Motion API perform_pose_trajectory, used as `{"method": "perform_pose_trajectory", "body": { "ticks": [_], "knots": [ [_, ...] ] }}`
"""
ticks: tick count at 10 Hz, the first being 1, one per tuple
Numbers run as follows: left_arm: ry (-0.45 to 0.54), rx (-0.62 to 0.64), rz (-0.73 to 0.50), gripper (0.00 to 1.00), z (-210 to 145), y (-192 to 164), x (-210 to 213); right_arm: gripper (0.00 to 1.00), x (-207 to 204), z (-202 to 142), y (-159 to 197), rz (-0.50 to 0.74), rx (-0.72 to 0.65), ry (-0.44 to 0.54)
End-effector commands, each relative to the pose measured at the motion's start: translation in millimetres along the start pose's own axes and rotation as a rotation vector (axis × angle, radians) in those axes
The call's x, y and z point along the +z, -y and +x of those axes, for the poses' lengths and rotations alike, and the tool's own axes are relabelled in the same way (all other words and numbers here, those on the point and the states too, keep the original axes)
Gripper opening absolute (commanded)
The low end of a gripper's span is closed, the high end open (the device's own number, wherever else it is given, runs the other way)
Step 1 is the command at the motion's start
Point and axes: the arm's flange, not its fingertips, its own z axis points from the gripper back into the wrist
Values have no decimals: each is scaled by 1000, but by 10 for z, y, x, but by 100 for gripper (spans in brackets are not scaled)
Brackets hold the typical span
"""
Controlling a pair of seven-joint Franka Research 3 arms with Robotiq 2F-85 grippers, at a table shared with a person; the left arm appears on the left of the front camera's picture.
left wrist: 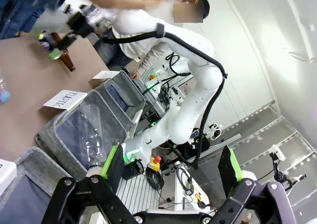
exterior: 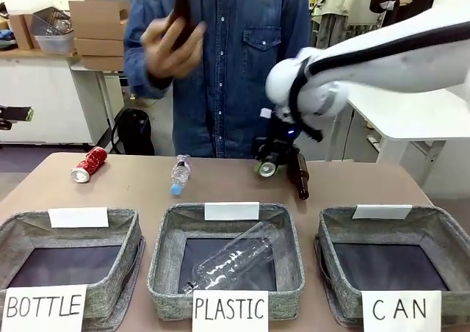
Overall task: Sort the can waste into the basket.
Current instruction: Pick up the can waste from the table and place it in the right Fabric basket.
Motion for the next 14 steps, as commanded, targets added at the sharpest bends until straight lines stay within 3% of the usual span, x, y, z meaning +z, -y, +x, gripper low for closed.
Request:
{"method": "perform_pose_trajectory", "body": {
  "ticks": [1, 4, 6, 7, 9, 11, 14],
  "knots": [
    [8, -21, -18, 100, 18, 17, -8, 0, 663, -854, 571, 164, 97, -76],
    [8, -21, -18, 100, 18, 17, -8, 0, 1227, -2160, 877, 381, 251, -25],
    [8, -21, -18, 100, 18, 17, -8, 0, 1340, -3047, 1007, 370, 381, -51],
    [8, -21, -18, 100, 18, 17, -8, 0, 1292, -3326, 954, 275, 468, -114],
    [8, -21, -18, 100, 18, 17, -8, 0, 1156, -3665, 872, 84, 541, -187],
    [8, -21, -18, 100, 18, 17, -8, 0, 1067, -3749, 911, 116, 450, -211],
    [8, -21, -18, 100, 18, 17, -8, 0, 975, -3763, 903, 108, 446, -203]
  ]
}}
